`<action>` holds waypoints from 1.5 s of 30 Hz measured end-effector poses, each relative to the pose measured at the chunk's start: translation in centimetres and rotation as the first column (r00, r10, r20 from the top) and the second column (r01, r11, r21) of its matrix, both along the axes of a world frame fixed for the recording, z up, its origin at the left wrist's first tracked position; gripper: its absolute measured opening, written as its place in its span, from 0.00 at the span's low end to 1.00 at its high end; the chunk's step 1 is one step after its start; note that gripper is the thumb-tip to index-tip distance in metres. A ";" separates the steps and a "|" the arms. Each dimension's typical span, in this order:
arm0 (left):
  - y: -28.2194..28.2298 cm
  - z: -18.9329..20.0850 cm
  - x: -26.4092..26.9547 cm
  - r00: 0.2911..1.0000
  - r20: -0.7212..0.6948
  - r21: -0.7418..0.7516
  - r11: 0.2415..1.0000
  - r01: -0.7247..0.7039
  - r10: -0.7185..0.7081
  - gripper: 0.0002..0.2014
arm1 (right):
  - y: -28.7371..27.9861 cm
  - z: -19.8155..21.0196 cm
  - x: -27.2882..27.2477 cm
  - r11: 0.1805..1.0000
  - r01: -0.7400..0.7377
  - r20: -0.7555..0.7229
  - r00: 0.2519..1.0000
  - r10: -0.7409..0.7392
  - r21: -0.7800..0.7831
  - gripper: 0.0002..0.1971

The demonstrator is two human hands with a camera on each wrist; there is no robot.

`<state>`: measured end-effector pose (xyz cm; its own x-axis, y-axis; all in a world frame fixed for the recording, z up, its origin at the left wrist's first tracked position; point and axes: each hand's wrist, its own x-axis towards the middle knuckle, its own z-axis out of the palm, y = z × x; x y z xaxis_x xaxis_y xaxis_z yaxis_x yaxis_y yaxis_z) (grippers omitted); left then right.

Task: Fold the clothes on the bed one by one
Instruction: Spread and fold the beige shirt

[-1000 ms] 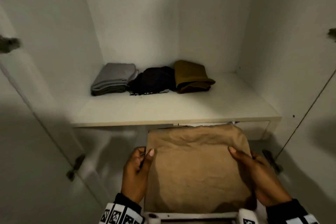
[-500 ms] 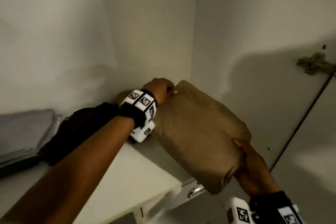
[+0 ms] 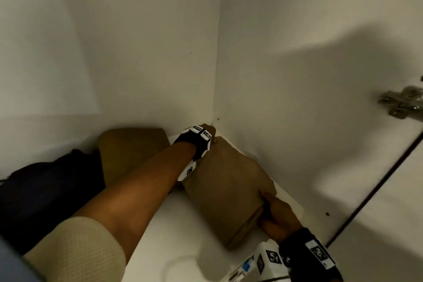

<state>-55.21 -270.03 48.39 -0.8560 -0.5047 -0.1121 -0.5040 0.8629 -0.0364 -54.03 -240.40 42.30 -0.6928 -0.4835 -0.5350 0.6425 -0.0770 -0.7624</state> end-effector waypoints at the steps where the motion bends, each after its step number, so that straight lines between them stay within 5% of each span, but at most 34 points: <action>1: 0.1 -0.3 -0.6 1.000 0.019 -0.004 1.000 0.013 -0.013 0.18 | 0.5 0.2 -0.3 1.000 -0.027 -0.012 1.000 0.027 0.007 0.13; 4: 1.0 -0.5 -1.6 0.999 0.020 -0.003 0.999 0.046 -0.046 0.11 | 3.3 0.9 -0.4 0.986 -0.050 -0.190 0.979 0.080 0.156 0.15; 6: 1.9 0.3 -1.6 0.998 0.033 0.024 0.998 0.058 -0.059 0.11 | 5.3 0.3 -0.4 0.916 0.009 -0.437 0.881 0.183 0.400 0.23; 9: 4.8 2.1 -0.8 0.995 -0.065 0.035 0.997 0.072 -0.070 0.20 | 8.5 0.0 -0.2 0.690 0.203 -0.698 0.421 0.579 0.695 0.40; 12: 9.2 3.9 4.6 0.988 -0.147 0.077 0.995 0.067 -0.055 0.27 | 8.0 0.8 -0.3 0.674 0.134 -0.680 -0.003 0.733 0.726 0.48; 15: 15.2 2.6 12.8 0.989 -0.145 0.151 0.987 0.060 -0.038 0.24 | 5.1 1.0 -2.3 0.696 0.101 -0.653 -0.274 0.706 0.711 0.57; 17: 18.5 0.4 17.3 0.986 -0.166 0.187 0.982 0.010 0.022 0.25 | 2.8 1.1 -3.6 0.535 0.110 -0.466 -0.366 0.805 0.838 0.61; 19: 21.2 -2.2 20.6 0.980 -0.131 0.213 0.970 -0.117 0.147 0.29 | 1.6 0.9 -4.1 0.285 0.137 -0.221 -0.356 0.908 0.949 0.66; 21: 24.2 -5.2 22.6 0.953 -0.057 0.236 0.931 -0.278 0.299 0.34 | 1.5 0.3 -4.0 0.194 0.102 -0.145 -0.363 0.920 0.976 0.67; 24: 25.8 -8.8 23.2 0.888 -0.060 0.258 0.867 -0.427 0.456 0.47 | 1.5 -0.1 -3.6 0.204 0.083 -0.163 -0.349 0.923 0.976 0.70; 27: 26.9 -10.6 23.2 0.841 -0.122 0.204 0.843 -0.498 0.527 0.67 | 1.1 0.1 -3.1 0.167 0.075 -0.139 -0.289 0.947 0.983 0.60; 32: 27.4 -10.5 22.6 0.814 -0.094 0.216 0.810 -0.546 0.574 0.66 | 0.3 3.5 -1.8 0.219 -0.007 -0.209 -0.327 0.921 0.976 0.50; 38: 27.3 -10.5 22.1 0.816 -0.075 0.210 0.809 -0.549 0.573 0.61 | -5.2 1.6 -5.9 0.273 0.089 -0.199 -0.480 0.855 0.958 0.59; 43: 26.4 -11.1 22.4 0.817 -0.048 0.211 0.805 -0.554 0.575 0.52 | -10.6 1.5 -6.9 0.306 0.089 -0.232 -0.467 0.854 0.948 0.65; 45: 26.5 -11.3 22.5 0.821 -0.029 0.202 0.808 -0.554 0.570 0.52 | -13.7 -0.3 -8.5 0.334 0.086 -0.277 -0.388 0.879 0.939 0.69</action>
